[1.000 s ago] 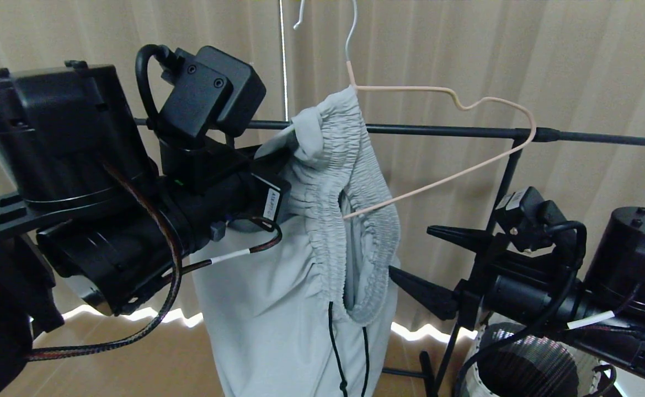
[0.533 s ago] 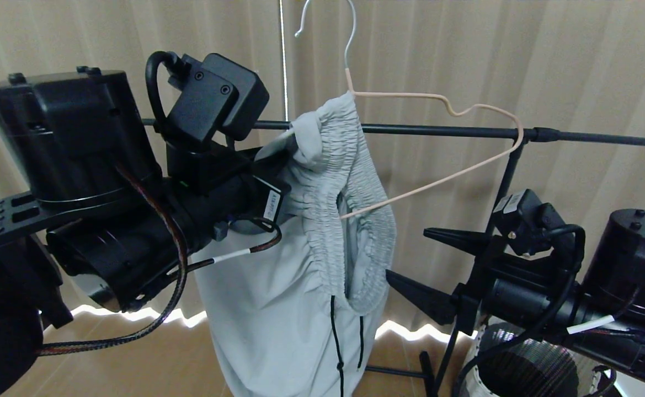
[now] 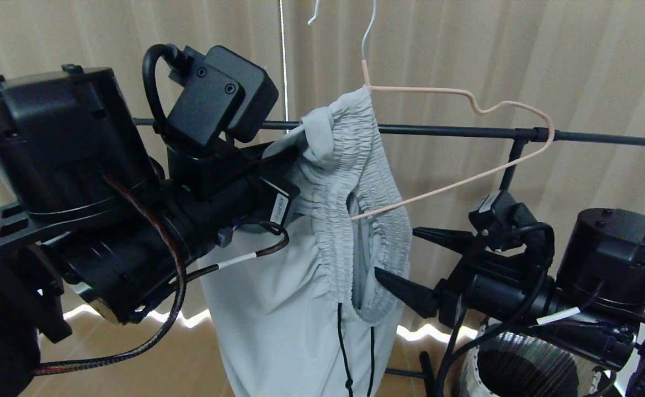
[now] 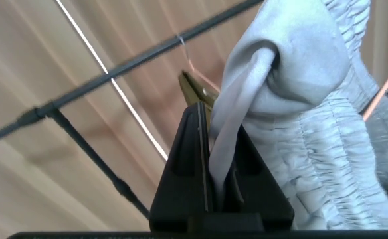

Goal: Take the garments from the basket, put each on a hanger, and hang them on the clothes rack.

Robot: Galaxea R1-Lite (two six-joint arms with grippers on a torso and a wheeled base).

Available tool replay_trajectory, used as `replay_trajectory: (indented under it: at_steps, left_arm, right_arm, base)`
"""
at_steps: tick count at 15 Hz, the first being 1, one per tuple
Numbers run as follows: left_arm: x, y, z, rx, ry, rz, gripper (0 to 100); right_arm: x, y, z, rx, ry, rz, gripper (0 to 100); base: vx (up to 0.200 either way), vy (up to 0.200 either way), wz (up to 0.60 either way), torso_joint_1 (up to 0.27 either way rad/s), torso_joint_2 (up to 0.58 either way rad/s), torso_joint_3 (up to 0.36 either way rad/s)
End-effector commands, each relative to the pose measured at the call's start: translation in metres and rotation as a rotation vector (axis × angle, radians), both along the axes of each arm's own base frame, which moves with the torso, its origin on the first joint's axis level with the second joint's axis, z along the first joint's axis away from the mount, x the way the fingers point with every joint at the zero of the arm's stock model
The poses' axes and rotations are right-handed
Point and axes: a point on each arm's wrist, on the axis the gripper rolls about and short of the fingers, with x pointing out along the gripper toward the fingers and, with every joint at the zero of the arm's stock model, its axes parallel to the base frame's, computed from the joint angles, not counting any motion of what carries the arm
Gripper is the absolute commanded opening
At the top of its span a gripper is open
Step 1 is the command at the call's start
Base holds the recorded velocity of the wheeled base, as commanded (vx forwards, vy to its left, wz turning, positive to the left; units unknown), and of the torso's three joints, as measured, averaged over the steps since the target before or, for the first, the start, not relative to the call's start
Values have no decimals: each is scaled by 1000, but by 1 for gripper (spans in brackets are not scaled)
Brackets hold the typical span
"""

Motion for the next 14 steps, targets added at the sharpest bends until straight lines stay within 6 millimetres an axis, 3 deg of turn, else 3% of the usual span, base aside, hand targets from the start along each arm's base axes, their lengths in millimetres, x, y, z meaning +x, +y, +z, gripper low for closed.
replay_trajectory:
  at_steps: [1,7,10,14]
  left_arm:
    - [-1,0,-1,-2,-9,0,0]
    - [-1,3,-2,-7,-16,6,0]
    - [-2,7,-5,-2,-9,15,0]
    - [-1,31,-19,57,14,85,0]
  right_arm:
    - [4,2,-8,-10,11,-2,0]
    - [5,-3,-8,-19,5,-83,0]
    - [14,-20,-7,-22,2,-160,0]
    - [29,-47,0,-7,-26,-277,0]
  base:
    - [0,0,0,0,0,0]
    - [0,0,0,0,0,0]
    - [0,0,0,0,0,0]
    - [0,0,0,0,0,0]
